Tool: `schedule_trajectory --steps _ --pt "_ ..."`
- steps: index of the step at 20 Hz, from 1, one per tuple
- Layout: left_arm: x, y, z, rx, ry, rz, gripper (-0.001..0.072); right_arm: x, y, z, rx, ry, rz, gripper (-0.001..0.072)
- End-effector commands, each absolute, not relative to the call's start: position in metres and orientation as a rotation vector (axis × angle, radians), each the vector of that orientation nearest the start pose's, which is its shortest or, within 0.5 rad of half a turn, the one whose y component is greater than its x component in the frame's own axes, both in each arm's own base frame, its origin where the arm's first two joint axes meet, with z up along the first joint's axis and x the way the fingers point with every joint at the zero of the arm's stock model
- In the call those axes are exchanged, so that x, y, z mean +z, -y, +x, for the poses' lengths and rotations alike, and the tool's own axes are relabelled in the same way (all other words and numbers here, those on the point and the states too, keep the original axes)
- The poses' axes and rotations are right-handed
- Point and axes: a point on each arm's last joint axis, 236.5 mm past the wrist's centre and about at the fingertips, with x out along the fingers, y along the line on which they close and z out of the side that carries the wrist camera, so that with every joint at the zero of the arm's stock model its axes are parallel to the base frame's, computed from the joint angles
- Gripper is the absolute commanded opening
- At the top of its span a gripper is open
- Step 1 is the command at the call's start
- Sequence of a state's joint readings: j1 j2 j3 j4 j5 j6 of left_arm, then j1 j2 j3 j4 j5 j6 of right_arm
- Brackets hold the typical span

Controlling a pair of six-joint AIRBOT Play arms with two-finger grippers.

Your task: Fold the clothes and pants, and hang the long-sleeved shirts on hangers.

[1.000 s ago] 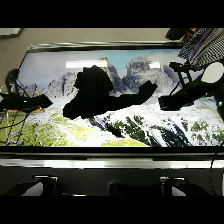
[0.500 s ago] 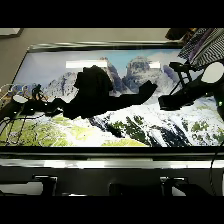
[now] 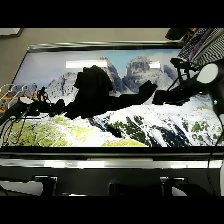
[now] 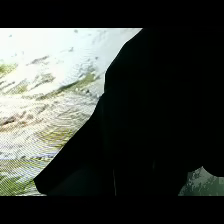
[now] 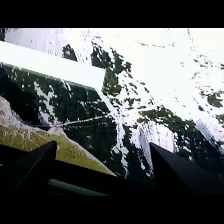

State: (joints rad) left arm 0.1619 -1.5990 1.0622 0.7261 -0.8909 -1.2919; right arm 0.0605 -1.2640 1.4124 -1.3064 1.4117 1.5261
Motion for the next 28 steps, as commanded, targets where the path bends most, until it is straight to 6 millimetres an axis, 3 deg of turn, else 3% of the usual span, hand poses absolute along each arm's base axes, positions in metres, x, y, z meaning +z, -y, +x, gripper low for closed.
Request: schedule_trajectory --steps 1,4,8,12,16,20,23,25,28 --pt "-0.082 0.068 0.441 -0.207 -1.211 -0.764 0.0028 0.061 -0.113 0.417 0.273 -1.205 0.351 0.0667" --pt "-0.082 0.068 0.441 -0.207 -1.211 -0.763 0.0028 0.006 -0.16 0.436 0.41 -1.285 0.557 0.0669" --pt "-0.082 0.067 0.441 -0.207 -1.211 -0.764 0.0028 -0.042 -0.19 0.472 0.44 -1.269 0.803 0.0665" --pt "-0.082 0.067 0.441 -0.207 -1.21 -0.764 0.0029 -0.068 -0.2 0.479 0.434 -1.291 0.917 0.0664" --pt "-0.082 0.067 0.441 -0.207 -1.211 -0.764 0.0029 -0.082 -0.218 0.469 0.447 -1.327 0.872 0.0653" --pt "-0.082 0.067 0.441 -0.206 -1.21 -0.764 0.0029 -0.087 -0.234 0.472 0.432 -1.295 0.821 0.0382" --pt "-0.08 0.067 0.442 -0.208 -1.205 -0.762 0.0028 -0.087 -0.232 0.477 0.418 -1.276 0.817 0.0075" --pt "-0.071 0.065 0.446 -0.211 -1.184 -0.757 0.0027 -0.08 -0.23 0.479 0.422 -1.258 0.795 0.0047" --pt "-0.039 0.058 0.467 -0.228 -1.101 -0.732 0.0028 -0.053 -0.222 0.483 0.413 -1.207 0.745 0.0048"
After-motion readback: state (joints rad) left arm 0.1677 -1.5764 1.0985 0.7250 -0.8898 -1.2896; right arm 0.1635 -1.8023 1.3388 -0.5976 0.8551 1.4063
